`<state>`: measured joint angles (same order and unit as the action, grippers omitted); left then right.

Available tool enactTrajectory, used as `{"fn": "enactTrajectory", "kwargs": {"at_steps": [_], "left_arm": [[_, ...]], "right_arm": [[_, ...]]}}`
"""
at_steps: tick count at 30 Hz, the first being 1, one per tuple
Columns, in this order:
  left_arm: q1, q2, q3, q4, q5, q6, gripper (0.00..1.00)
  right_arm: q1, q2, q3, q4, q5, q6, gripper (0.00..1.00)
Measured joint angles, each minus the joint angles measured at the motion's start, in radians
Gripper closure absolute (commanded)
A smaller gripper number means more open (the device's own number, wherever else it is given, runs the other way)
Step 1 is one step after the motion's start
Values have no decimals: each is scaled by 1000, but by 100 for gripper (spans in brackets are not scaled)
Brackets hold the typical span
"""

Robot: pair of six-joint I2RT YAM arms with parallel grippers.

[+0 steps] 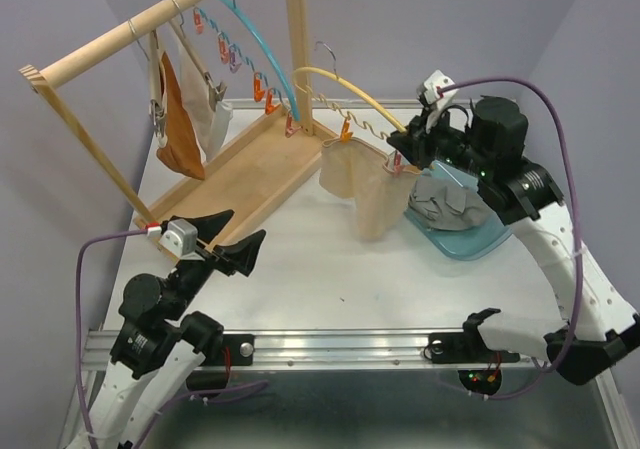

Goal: Remove the underwear clipped to the hanger
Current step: Pick up the hanger from the clothesline, then remove the underwear from the hanger.

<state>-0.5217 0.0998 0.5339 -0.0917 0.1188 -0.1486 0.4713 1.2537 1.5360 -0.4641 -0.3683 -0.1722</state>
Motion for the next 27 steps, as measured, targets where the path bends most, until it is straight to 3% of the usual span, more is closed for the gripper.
{"fn": "enactTrajectory", "kwargs": {"at_steps": [12,17,27], "left_arm": [[0,196,-100,246,116,-126,4],[0,293,-101,362,147,-167,4],[-41,418,-150,595,170,-212,4]], "right_arm": [[-87,-410,-349,-16,-43,-22,99],[-130,-441,-435,-76,-111,-41,99],[-153,-468,-436,-114,-240,-61,99]]}}
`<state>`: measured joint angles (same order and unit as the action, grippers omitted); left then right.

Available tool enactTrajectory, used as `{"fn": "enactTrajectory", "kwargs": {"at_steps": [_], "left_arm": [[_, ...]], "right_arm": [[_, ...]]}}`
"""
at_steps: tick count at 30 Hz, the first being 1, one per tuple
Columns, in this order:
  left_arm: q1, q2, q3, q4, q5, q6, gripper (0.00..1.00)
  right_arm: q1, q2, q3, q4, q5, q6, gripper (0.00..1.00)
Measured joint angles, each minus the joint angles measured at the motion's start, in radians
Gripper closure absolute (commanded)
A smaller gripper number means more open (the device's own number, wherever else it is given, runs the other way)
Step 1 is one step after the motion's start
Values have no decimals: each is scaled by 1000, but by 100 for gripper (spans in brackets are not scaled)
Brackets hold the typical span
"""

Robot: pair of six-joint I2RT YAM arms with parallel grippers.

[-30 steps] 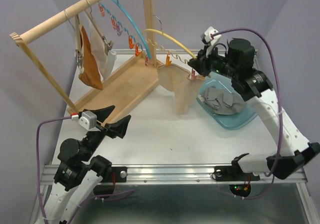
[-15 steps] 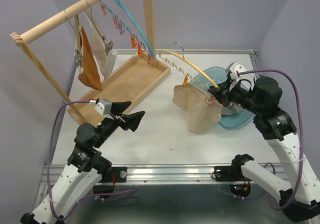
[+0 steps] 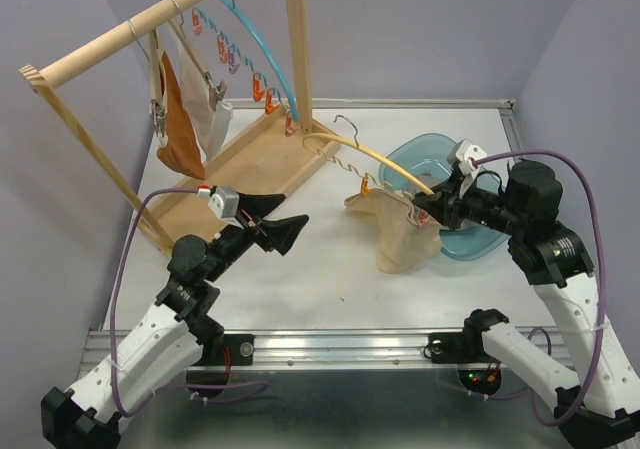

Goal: Remove the underwear clipped to the hanger
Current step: Remove the underwear from the hanger.

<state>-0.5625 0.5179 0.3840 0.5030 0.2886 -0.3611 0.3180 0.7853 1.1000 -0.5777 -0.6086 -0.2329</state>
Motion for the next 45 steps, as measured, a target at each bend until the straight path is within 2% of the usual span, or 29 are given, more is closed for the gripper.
{"fn": "enactTrajectory", "kwargs": {"at_steps": [5,12,20,29,37,45], "left_arm": [[-82,120,0,132,-17,9,4],[-224,295,-1,327,-63,117,4],[-250,444,-9,501,-94,200,5],[-277,642,-7,570,-117,281,7],[-305,740,64,596,-148,337,10],[-352,817,105,636,-214,391,21]], "right_arm": [[-13,-2,0,-3,-61,-9,99],[-24,0,0,-21,-123,-21,99],[-43,0,0,-23,-188,-23,100],[-63,0,0,-23,-241,-23,100],[-80,0,0,-23,-267,-23,100],[-90,0,0,-23,-287,-23,100]]}}
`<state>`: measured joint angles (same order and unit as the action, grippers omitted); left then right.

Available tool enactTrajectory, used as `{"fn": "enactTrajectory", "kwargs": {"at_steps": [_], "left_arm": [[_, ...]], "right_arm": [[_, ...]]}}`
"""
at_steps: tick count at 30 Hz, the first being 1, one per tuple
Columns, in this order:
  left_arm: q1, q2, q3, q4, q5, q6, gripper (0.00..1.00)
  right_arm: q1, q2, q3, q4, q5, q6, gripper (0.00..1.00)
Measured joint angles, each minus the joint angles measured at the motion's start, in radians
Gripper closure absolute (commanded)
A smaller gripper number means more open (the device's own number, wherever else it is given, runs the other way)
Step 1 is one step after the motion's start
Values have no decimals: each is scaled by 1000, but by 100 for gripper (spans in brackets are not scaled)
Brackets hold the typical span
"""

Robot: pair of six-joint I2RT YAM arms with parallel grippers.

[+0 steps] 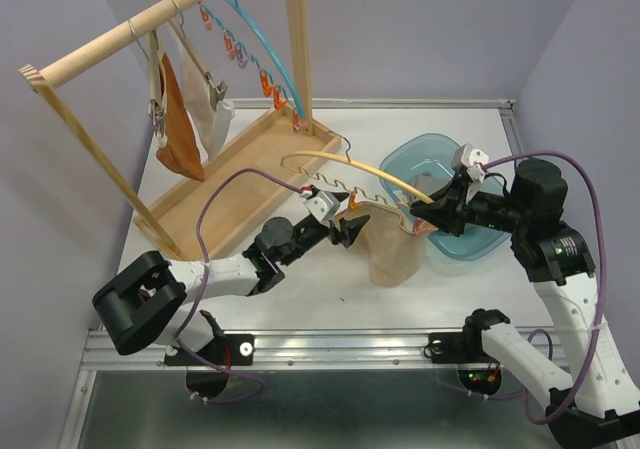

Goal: Remove the underwear clipped to the hanger
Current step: Remove the underwear from the hanger.

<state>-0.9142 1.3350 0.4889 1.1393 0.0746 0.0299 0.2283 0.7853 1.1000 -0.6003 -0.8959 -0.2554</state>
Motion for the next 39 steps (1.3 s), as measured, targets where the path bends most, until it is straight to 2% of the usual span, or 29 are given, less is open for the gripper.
{"fn": "enactTrajectory", "kwargs": {"at_steps": [10,13,16,17,19,21,23,25,26,29,30,35,39], "left_arm": [[-58,31,22,40,-123,55,32],[-75,31,23,54,-158,66,44],[-85,31,23,61,-181,72,70],[-87,31,23,63,-187,74,86],[-87,31,23,71,-214,79,98],[-84,31,23,75,-219,79,99],[-87,31,23,76,-221,81,95],[-87,31,23,77,-222,82,85],[-87,31,23,76,-222,81,71],[-87,22,23,68,-214,69,48],[-89,12,21,60,-206,64,43],[-99,-119,-15,8,-173,28,31],[-99,-241,-39,-39,-153,1,26]], "right_arm": [[-1,0,0,0,-6,0,99],[-5,0,0,0,-7,0,99],[-6,0,0,0,-7,0,100],[-6,0,0,0,-7,0,99],[-8,0,-1,-3,-11,2,99],[-11,0,-2,-4,-14,1,99],[-12,0,-2,-5,-18,0,100],[-12,0,-2,-4,-19,0,99],[-12,0,-2,-5,-18,0,100],[-13,0,-2,-4,-19,0,99],[-13,1,-2,0,-20,0,100],[-13,4,-2,0,-21,0,100],[-13,13,-2,0,-20,0,100]]}}
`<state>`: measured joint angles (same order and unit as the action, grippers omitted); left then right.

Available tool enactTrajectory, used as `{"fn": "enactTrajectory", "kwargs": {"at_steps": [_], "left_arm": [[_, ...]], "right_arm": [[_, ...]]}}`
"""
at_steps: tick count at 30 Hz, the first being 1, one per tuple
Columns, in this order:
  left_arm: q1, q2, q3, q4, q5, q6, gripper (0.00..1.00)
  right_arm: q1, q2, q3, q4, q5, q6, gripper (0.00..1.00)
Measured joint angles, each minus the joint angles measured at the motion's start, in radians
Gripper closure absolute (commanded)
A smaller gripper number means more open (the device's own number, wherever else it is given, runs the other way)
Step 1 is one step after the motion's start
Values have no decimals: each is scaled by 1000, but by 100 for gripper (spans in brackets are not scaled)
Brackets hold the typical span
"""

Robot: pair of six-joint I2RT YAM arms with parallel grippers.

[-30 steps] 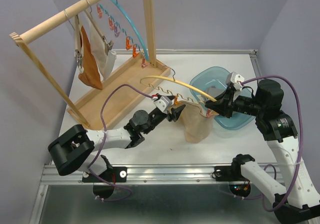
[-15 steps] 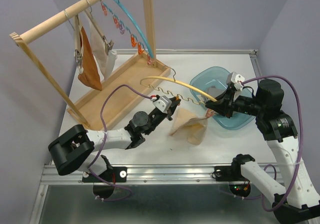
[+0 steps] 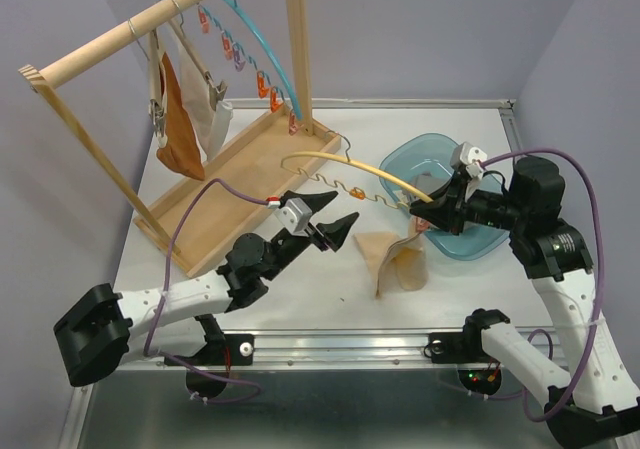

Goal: Remove the underwear clipped to the hanger
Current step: Remove the underwear from the hanger.

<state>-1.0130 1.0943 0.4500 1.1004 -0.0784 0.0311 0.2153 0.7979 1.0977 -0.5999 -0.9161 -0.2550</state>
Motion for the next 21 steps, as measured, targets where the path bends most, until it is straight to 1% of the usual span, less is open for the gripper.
{"fn": "enactTrajectory", "kwargs": {"at_steps": [7,10,15,17,21], "left_arm": [[-2,-156,-52,-105,26,-55,25],[-12,-187,-65,-131,36,-95,25],[-85,-171,-65,-133,37,-135,25],[-129,-136,-59,-124,21,-144,24],[-215,-17,-23,-95,-28,-148,24]], "right_arm": [[0,12,0,0,1,0,99],[0,19,0,1,1,3,99],[0,34,-2,8,3,20,99],[-2,35,-7,18,3,27,100],[-9,34,-25,35,5,43,99]]}}
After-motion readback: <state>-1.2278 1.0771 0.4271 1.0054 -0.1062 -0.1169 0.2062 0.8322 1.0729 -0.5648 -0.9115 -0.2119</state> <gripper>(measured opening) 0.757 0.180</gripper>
